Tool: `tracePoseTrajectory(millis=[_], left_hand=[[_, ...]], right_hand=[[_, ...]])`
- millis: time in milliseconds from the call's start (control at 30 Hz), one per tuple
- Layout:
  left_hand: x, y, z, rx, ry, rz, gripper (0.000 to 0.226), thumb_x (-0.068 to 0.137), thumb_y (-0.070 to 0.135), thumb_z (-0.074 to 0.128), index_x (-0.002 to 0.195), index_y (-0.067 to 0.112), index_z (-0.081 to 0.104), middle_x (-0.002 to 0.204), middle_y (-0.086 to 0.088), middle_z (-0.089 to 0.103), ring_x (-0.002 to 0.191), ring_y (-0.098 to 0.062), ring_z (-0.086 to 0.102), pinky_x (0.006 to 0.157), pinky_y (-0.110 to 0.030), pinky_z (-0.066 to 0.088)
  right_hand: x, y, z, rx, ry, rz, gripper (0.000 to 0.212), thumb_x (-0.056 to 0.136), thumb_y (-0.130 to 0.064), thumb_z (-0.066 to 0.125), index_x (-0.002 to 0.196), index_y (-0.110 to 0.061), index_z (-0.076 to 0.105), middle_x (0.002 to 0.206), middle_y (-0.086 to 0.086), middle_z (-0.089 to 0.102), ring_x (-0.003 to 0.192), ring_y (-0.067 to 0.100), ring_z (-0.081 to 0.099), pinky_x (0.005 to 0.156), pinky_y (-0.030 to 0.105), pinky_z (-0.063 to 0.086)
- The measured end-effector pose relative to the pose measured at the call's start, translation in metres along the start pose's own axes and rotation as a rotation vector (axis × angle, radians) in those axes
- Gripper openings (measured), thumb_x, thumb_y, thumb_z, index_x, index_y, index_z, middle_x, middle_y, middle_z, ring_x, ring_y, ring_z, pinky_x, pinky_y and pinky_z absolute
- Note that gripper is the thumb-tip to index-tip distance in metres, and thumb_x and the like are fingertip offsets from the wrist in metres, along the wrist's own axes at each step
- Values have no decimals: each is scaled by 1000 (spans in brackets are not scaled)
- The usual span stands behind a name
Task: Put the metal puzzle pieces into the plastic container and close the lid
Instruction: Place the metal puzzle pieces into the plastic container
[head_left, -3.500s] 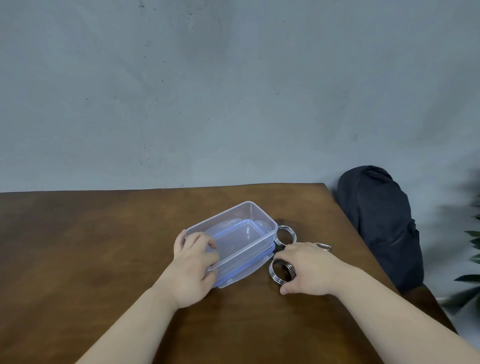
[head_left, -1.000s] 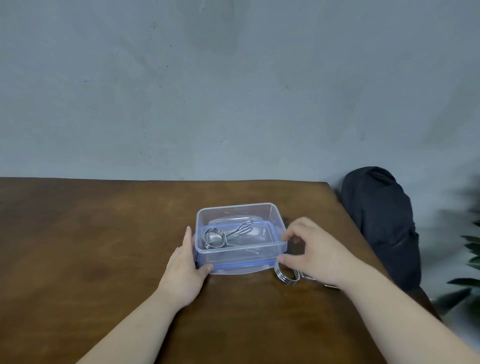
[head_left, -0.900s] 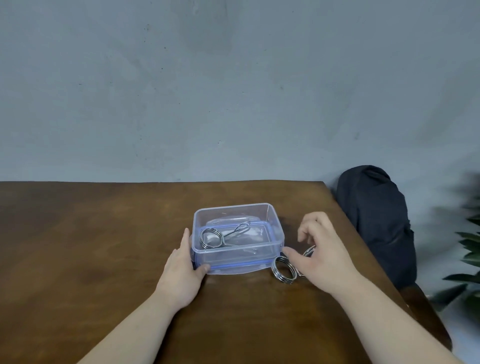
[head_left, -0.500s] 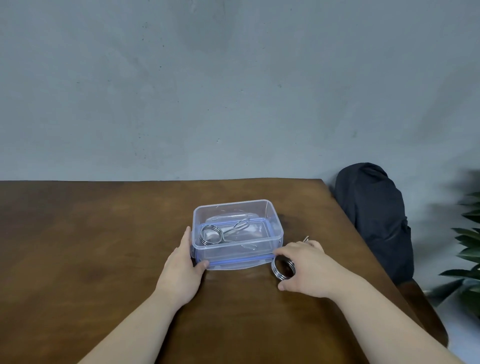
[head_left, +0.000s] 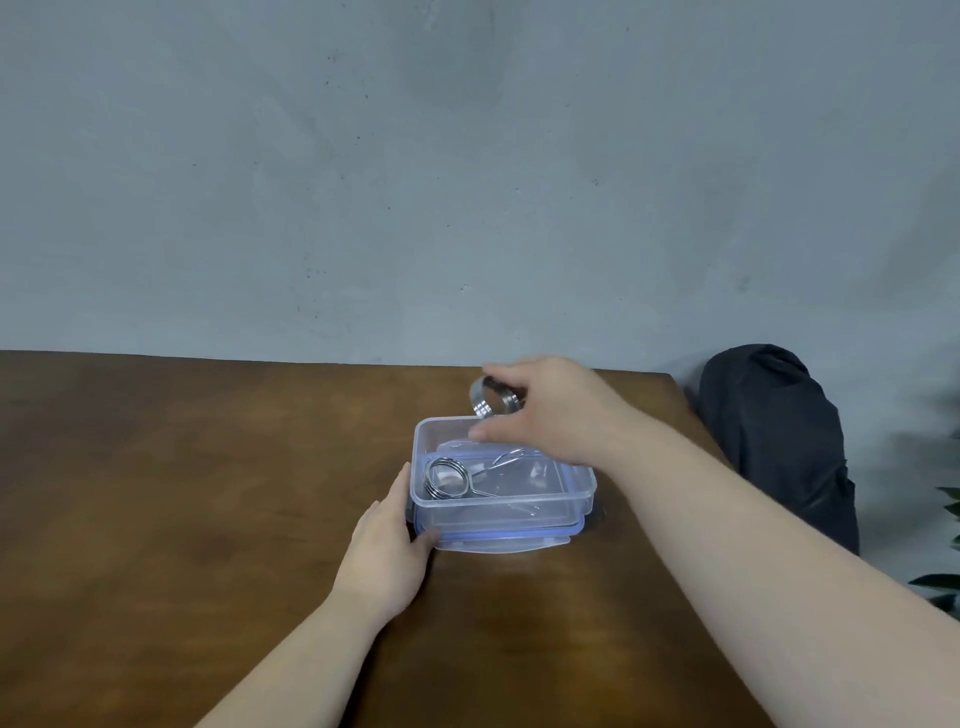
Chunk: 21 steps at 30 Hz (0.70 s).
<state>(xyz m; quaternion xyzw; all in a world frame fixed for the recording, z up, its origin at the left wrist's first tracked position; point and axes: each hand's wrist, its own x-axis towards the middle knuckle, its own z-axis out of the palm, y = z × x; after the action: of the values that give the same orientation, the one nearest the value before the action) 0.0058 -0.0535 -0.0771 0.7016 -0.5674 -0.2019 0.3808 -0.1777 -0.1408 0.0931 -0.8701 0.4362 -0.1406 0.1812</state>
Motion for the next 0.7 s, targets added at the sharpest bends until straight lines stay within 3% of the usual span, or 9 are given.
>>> tracePoseTrajectory(millis=[67, 133, 200, 333, 400, 467, 567, 633, 700], left_hand=[[0, 0, 0, -4, -2, 3, 77, 87, 15, 68, 139, 58, 29, 104, 39, 59, 108, -13, 57, 107, -47, 41], [0, 0, 0, -6, -3, 3, 74, 88, 18, 67, 140, 54, 30, 105, 37, 60, 110, -14, 56, 107, -48, 41], [1, 0, -1, -10, -2, 19, 71, 88, 18, 67, 137, 56, 33, 104, 38, 61, 107, -10, 57, 106, -48, 41], [1, 2, -2, -16, 2, 40, 73, 88, 18, 66, 129, 67, 31, 103, 50, 56, 103, 9, 54, 107, -45, 41], [1, 2, -2, -12, 1, 35, 72, 89, 19, 65, 133, 64, 31, 108, 44, 59, 109, 2, 54, 109, -48, 39], [2, 1, -1, -6, 4, 29, 70, 89, 21, 64, 137, 59, 31, 111, 37, 60, 111, -7, 55, 109, -50, 39], [2, 1, -1, -8, 9, 28, 66, 88, 20, 62, 136, 57, 35, 99, 40, 59, 100, 7, 52, 108, -49, 40], [1, 2, -1, -15, -13, 21, 71, 84, 15, 58, 138, 55, 35, 102, 37, 61, 102, 11, 50, 113, -47, 34], [0, 2, -2, -25, -51, 14, 85, 74, 7, 51, 140, 56, 32, 110, 33, 64, 112, 0, 54, 120, -41, 21]], right_hand=[[19, -1, 21, -76, -114, 1, 68, 75, -59, 78, 131, -22, 65, 123, -1, 70, 112, 22, 63, 96, 40, 52], [31, 4, 44, -100, -190, -1, 55, 73, -57, 79, 108, -15, 72, 99, 2, 74, 94, 27, 66, 80, 37, 55], [38, 15, 63, -109, -216, 7, 44, 73, -54, 79, 84, -13, 66, 75, -1, 64, 74, 25, 59, 60, 34, 46], [41, 36, 83, -118, -268, 36, 28, 76, -45, 80, 72, -24, 60, 69, -8, 57, 64, 14, 53, 55, 30, 41], [42, 41, 86, -131, -286, 35, 25, 78, -44, 79, 87, -24, 69, 80, -6, 63, 75, 18, 59, 62, 32, 47], [43, 45, 87, -107, -315, 48, 49, 80, -50, 76, 119, -21, 70, 102, -4, 70, 94, 23, 64, 80, 36, 54], [36, 49, 81, -26, -273, 98, 66, 87, -59, 64, 144, -26, 55, 132, -6, 64, 118, 20, 59, 99, 36, 48], [24, 51, 77, 13, -186, 66, 44, 91, -55, 60, 125, -27, 68, 130, -6, 66, 115, 16, 61, 99, 37, 49], [4, 53, 75, 12, -143, 35, 30, 90, -53, 62, 95, -25, 72, 104, -7, 67, 96, 13, 62, 90, 33, 49]])
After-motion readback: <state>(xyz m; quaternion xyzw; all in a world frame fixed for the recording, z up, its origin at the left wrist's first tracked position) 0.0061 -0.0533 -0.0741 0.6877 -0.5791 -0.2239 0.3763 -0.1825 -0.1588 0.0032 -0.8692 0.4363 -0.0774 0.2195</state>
